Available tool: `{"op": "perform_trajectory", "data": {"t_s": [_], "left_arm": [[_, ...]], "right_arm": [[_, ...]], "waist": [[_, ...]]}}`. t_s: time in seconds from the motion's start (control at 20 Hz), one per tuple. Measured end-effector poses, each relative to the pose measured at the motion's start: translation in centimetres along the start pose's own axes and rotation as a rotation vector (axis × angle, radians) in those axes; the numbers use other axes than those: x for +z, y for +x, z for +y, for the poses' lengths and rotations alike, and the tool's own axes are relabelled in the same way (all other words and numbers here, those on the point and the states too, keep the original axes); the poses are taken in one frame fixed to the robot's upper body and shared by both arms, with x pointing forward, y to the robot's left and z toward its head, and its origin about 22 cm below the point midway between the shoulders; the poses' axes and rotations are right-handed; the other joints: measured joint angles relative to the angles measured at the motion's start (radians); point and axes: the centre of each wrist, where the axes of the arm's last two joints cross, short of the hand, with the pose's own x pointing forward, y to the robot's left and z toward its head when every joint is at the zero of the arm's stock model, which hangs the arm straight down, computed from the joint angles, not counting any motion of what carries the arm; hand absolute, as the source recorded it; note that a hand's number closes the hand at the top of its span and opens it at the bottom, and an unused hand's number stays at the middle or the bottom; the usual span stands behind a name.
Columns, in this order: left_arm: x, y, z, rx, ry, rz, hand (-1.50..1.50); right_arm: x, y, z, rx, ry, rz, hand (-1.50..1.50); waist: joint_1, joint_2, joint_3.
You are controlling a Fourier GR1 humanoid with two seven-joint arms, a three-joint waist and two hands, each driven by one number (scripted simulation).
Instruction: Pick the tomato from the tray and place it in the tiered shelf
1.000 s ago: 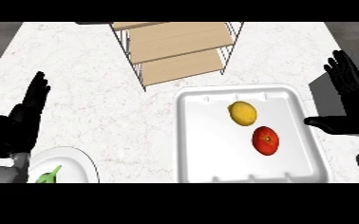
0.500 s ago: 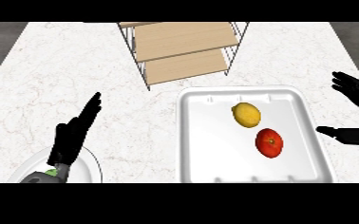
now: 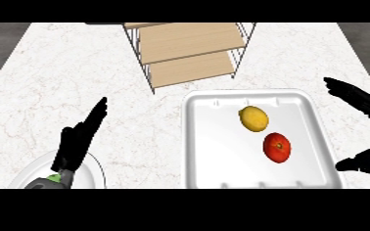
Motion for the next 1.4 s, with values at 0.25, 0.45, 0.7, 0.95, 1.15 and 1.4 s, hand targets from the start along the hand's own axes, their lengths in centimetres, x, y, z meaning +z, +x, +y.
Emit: {"op": "perform_trajectory", "data": {"t_s": [0.25, 0.45, 0.7, 0.95, 1.15, 1.4], "left_arm": [[0.0, 0.0, 0.0, -0.005, -0.006, 0.001, 0.0], [-0.2, -0.1, -0.3, -0.004, -0.008, -0.01, 0.0], [-0.5, 0.3, -0.6, -0.007, -0.019, -0.009, 0.0], [-0.4, 0.2, -0.7, -0.003, -0.02, -0.009, 0.0], [-0.4, 0.3, -0.4, 0.002, -0.015, -0.01, 0.0], [-0.1, -0.1, -0.3, -0.002, -0.017, -0.024, 0.0]], "right_arm": [[-0.1, 4.8, -0.2, 0.378, 0.045, 0.13, -1.5], [-0.5, 7.6, 1.4, 0.627, 0.011, 0.235, -1.5], [-1.9, 9.8, 6.6, 0.735, 0.003, 0.302, -1.5], [-3.4, 10.7, 11.7, 0.751, 0.061, 0.373, -1.5], [-4.4, 11.3, 14.1, 0.759, 0.082, 0.446, -1.5], [-4.3, 10.8, 15.8, 0.761, 0.08, 0.479, -1.5]], "waist": [[0.003, -0.003, -0.002], [0.009, -0.001, -0.001], [0.016, 0.002, 0.001], [0.018, 0.003, 0.002], [0.016, 0.004, 0.002], [0.012, 0.002, 0.004]]}}
